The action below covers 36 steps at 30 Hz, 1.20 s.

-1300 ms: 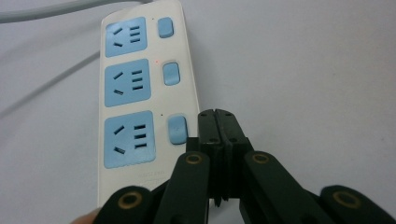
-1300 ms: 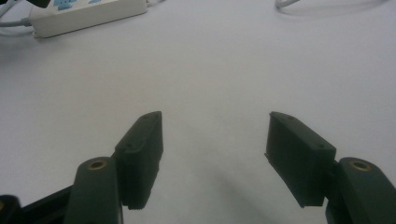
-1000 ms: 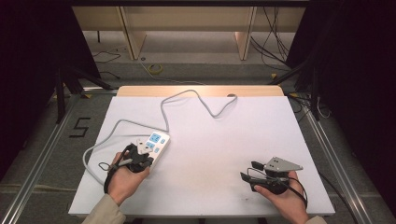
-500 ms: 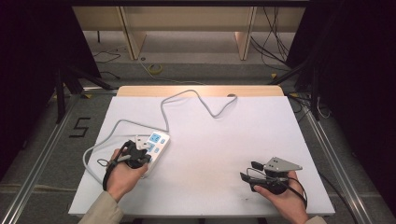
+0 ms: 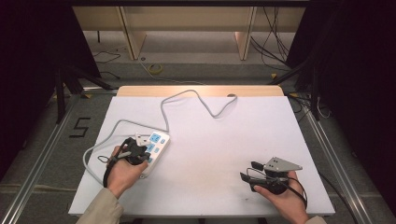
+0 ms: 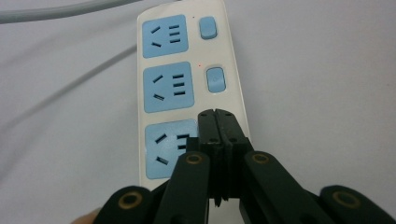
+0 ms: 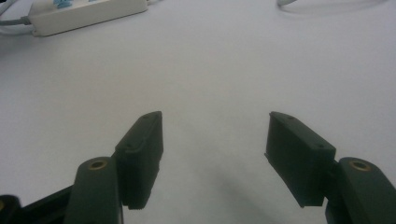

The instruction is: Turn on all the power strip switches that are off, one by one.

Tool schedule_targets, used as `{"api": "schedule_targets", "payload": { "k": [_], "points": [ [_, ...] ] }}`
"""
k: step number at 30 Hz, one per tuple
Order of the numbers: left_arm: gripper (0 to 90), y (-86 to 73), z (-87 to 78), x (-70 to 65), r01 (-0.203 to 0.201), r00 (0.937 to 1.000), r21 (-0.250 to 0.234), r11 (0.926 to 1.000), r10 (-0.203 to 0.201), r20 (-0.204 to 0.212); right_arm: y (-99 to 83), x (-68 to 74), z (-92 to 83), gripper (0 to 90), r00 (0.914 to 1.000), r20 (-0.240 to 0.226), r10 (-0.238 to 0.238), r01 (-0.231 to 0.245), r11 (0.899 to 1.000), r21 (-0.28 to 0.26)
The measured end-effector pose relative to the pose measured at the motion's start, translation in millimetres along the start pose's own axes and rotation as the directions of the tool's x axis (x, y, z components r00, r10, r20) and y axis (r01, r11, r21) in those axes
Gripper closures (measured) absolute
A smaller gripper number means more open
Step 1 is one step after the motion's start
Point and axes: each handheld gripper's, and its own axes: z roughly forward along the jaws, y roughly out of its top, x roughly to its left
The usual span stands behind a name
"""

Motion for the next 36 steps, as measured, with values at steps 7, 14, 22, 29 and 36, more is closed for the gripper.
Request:
{"api": "schedule_targets", "payload": {
  "k": [7, 14, 22, 29, 36],
  "points": [
    [90.0, 2.5, 2.4, 0.4, -0.012, 0.9999, 0.018, 0.9998, 0.011, 0.009, -0.1, 0.0, 0.2, 37.4, 1.0, -0.002, 0.002, -0.002, 1.0, -0.001],
    [90.0, 4.4, 5.0, 0.1, -0.027, 0.9996, 0.04, 0.9988, 0.027, 0.012, -0.1, 0.1, 0.2, 37.6, 1.0, -0.002, 0.002, -0.002, 1.0, 0.0],
    [90.0, 6.3, 7.9, -0.2, -0.049, 0.9986, 0.057, 0.9972, 0.048, 0.024, -0.2, 0.3, 0.5, 37.7, 1.0, -0.003, 0.002, -0.002, 1.0, 0.002],
    [90.0, 7.4, 8.3, -1.0, -0.055, 0.9983, 0.06, 0.9967, 0.054, 0.024, -0.2, 0.2, 0.6, 37.7, 1.0, -0.003, 0.002, -0.002, 1.0, 0.003],
    [90.0, 7.2, 9.3, -1.6, -0.055, 0.9983, 0.061, 0.9966, 0.053, 0.024, -0.3, 0.4, 0.7, 37.7, 1.0, -0.005, 0.0, 0.0, 1.0, 0.004]
  ]
}}
